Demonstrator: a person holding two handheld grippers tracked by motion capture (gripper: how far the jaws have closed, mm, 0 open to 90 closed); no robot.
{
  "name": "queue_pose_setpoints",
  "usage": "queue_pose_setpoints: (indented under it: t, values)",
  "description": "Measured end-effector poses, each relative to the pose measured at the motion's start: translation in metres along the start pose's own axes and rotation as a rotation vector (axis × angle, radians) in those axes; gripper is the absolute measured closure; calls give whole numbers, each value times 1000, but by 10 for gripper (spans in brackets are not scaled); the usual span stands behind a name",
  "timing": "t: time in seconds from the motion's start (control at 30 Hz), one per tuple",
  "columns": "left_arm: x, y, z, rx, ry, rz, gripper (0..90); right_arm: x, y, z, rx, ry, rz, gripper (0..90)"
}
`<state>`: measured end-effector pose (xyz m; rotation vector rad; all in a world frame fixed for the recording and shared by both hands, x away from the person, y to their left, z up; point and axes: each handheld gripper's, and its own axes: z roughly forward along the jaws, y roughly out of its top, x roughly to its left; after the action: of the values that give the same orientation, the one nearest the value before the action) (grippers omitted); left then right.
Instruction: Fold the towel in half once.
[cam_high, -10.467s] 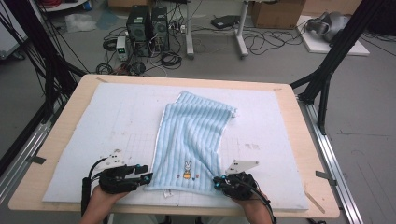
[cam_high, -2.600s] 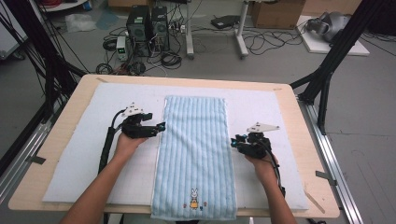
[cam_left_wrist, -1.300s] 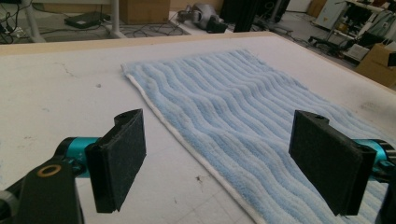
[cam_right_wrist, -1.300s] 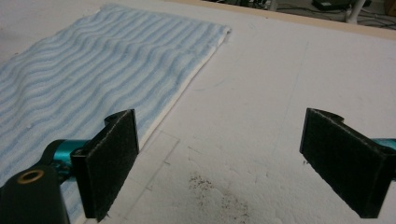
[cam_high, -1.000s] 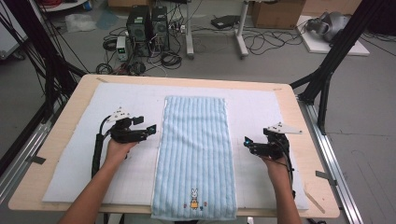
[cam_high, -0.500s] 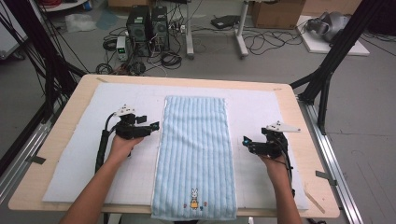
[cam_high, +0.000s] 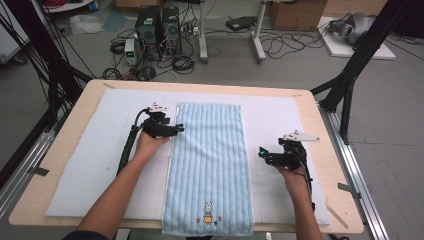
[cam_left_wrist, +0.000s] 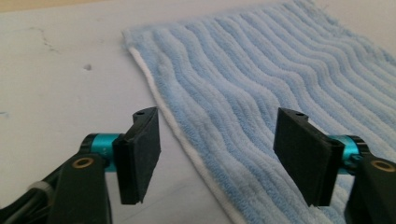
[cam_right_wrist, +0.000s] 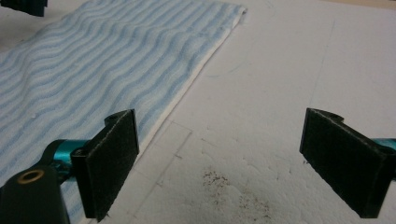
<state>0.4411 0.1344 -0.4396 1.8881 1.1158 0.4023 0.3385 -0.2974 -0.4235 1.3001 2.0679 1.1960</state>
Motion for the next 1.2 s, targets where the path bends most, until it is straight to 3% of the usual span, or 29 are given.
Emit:
queue_pose_setpoints:
  t: [0.1, 0.2, 0.33, 0.43, 0.53, 0.67, 0.77, 0.93, 1.13, 1.2]
  values:
    - [-3, -2, 6, 37, -10, 20, 475, 0, 0, 0, -2, -1, -1, 109]
    - [-8, -5, 10, 67, 17, 73, 569, 0, 0, 1, -2, -1, -8, 109]
    - [-8, -5, 9, 74, 38, 75, 691, 2, 0, 2, 8, 1, -5, 109]
    - [-7, -5, 8, 76, 21, 76, 853, 3, 0, 4, 8, 3, -11, 109]
    - [-8, -5, 8, 73, 21, 86, 872, 4, 3, 8, 2, 13, -7, 109]
    - [-6, -4, 5, 37, -2, 41, 874, 7, 12, 22, 11, 35, 4, 109]
    - [-3, -2, 2, 19, -16, 21, 874, 8, 17, 41, 48, 55, -15, 109]
    - [-1, -2, 1, 13, -19, 6, 874, 10, 29, 79, 121, 66, 8, 110]
    - [-1, -2, 1, 5, -34, -10, 874, 21, 44, 110, 171, 39, -29, 333]
    - [1, -2, 1, 6, -42, -16, 874, 25, 47, 117, 195, 19, -64, 395]
